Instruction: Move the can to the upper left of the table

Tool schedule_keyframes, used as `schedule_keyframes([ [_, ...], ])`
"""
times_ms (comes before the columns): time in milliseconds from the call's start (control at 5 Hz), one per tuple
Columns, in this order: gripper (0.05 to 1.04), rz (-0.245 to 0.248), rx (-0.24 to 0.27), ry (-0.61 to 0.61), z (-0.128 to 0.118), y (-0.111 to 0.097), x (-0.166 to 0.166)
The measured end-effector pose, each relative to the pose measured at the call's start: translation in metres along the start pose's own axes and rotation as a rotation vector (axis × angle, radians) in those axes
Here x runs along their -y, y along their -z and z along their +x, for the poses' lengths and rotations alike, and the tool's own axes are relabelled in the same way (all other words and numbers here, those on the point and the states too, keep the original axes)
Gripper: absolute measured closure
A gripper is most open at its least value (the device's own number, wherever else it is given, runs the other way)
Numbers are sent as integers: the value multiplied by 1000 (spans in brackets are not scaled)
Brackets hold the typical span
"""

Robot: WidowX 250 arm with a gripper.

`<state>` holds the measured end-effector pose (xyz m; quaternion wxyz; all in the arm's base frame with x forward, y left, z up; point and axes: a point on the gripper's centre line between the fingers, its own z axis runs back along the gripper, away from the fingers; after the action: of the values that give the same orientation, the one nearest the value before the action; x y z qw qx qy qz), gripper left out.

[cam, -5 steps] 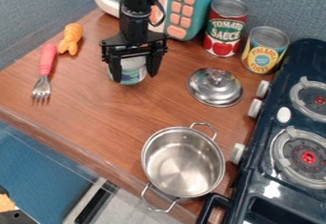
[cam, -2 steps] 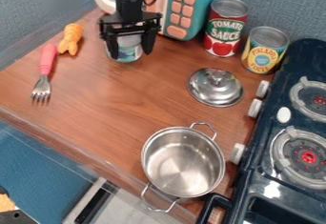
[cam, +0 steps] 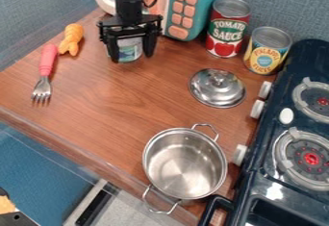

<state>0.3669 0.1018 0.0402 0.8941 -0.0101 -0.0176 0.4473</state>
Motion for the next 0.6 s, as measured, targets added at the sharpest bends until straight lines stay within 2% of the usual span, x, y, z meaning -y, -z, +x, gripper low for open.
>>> schedule_keyframes([
  [200, 84, -34, 37, 28, -4, -27, 5],
  [400, 84, -15, 76, 107, -7, -45, 7],
  [600, 84, -15, 76, 112, -7, -45, 7],
])
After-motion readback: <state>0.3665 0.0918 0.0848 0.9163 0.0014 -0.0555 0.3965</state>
